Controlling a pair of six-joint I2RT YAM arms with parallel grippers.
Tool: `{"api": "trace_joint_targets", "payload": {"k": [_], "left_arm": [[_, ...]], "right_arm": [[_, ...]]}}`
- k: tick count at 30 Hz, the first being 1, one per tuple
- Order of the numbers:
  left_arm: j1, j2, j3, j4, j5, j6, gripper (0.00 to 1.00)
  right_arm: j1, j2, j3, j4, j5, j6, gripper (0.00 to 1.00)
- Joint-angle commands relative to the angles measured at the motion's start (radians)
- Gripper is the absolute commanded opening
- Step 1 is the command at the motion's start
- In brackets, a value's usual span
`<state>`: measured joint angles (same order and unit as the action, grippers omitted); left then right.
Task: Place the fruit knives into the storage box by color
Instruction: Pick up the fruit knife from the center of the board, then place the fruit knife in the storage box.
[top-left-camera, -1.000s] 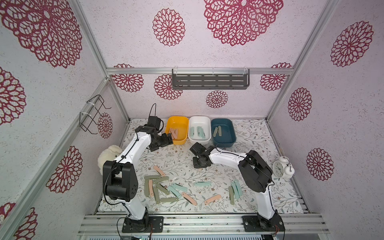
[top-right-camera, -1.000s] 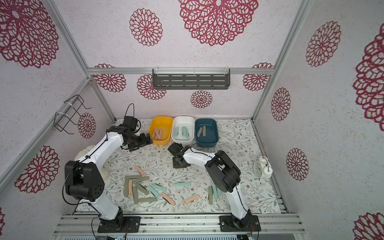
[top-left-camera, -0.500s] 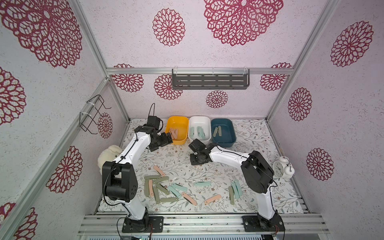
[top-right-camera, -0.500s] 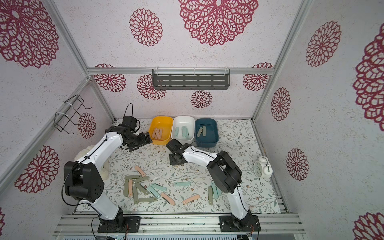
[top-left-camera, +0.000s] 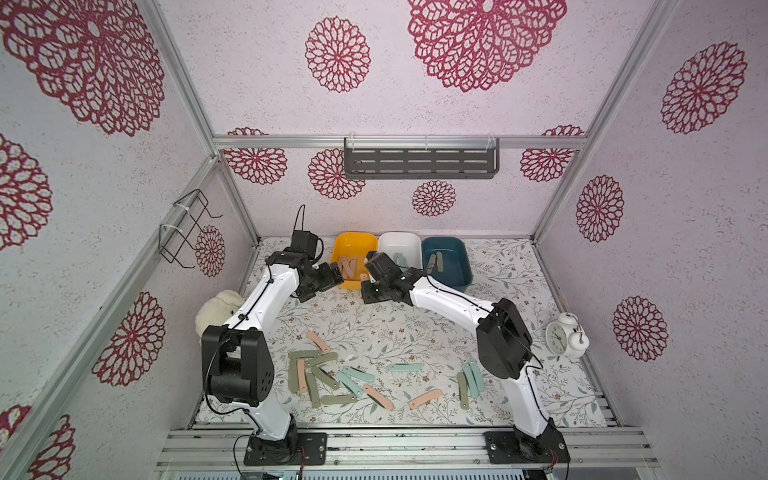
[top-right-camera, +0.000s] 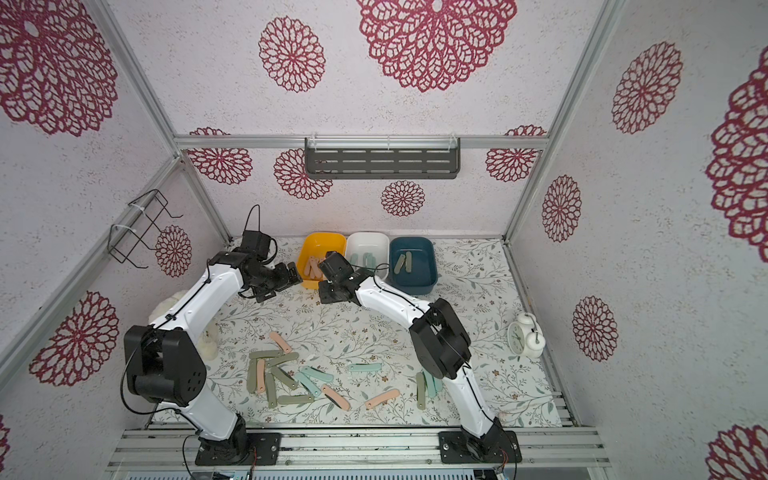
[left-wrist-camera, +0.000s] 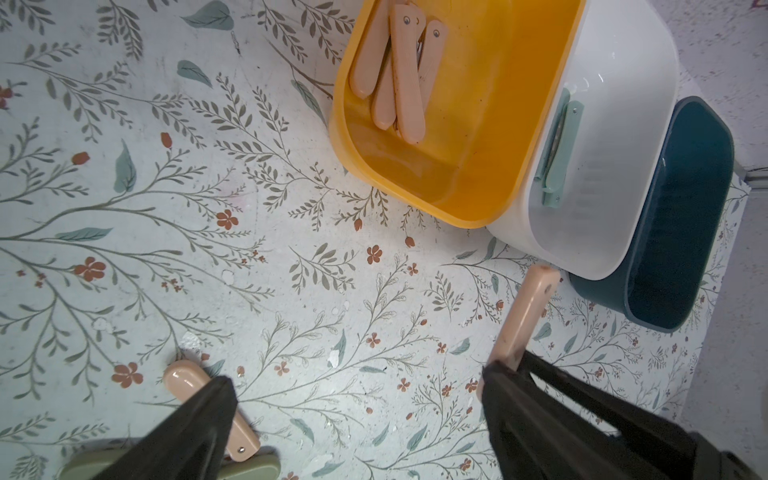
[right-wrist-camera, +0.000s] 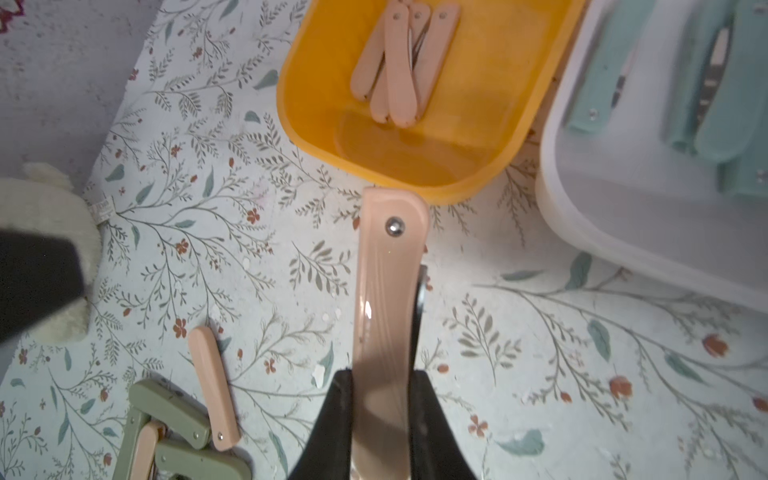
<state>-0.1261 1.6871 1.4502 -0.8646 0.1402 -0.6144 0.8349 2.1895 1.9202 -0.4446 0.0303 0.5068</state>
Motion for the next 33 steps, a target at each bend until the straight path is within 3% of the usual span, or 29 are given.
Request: {"api": "trace_joint_targets", "payload": {"k": [1, 7, 14, 22, 33], "left_arm": [[0.013, -0.053, -0.008, 0.025, -0.023, -0.007, 0.97], [0.019, -0.044, -0.008, 0.024, -0.017, -0.007, 0.97], [0.020, -0.028, -0.001, 0.018, -0.027, 0.000, 0.97], [0.020, -0.015, -0.029, 0.031, -0.007, -0.008, 0.97], [0.016, -0.085, -0.097, 0.073, 0.034, -0.039, 0.97]], "right_arm": [[-0.034, 0.087, 0.138, -0.020, 0.003, -0.057, 0.13], [-0.070, 0.311, 0.474, -0.074, 0.012, -0.098, 0.13], [-0.104, 0.621, 1.010, -0.210, 0.001, -0.095, 0.13], [-0.114, 0.648, 1.023, -0.155, -0.040, -0.103, 0.24], [-0.114, 0.542, 1.026, -0.223, -0.062, -0.140, 0.41]]}}
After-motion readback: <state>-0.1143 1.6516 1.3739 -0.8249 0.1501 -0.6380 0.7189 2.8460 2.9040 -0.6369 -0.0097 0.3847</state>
